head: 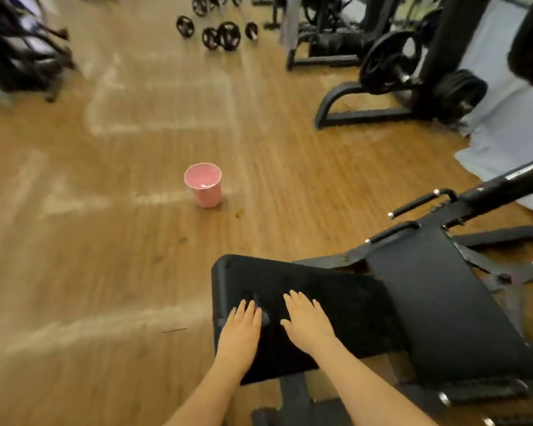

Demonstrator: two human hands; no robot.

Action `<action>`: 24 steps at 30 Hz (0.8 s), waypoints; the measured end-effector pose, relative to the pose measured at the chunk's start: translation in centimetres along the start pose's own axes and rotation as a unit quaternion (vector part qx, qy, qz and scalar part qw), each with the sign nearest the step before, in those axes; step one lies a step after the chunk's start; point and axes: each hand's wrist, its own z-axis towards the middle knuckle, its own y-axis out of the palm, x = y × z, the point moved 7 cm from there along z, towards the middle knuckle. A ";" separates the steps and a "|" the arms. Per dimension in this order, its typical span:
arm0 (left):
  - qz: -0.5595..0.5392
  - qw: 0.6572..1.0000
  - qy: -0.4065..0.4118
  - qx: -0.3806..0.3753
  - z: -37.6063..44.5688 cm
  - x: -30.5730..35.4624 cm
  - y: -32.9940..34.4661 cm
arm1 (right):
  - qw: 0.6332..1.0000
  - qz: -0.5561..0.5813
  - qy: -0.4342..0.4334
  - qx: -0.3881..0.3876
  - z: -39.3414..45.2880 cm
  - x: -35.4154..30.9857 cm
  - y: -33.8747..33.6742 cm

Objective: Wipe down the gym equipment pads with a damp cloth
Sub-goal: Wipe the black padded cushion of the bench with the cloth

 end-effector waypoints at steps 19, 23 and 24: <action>-0.111 0.940 -0.131 0.296 -9.8 0.7 10.7 | 0.951 0.123 -0.218 0.182 -4.3 -5.2 9.8; -0.134 0.923 -0.121 0.340 -9.6 1.3 10.3 | 0.919 0.053 -0.331 0.209 -4.8 -6.9 11.1; -0.145 0.917 -0.115 0.355 -9.6 1.1 10.4 | 0.912 0.067 -0.341 0.217 -4.4 -7.0 11.3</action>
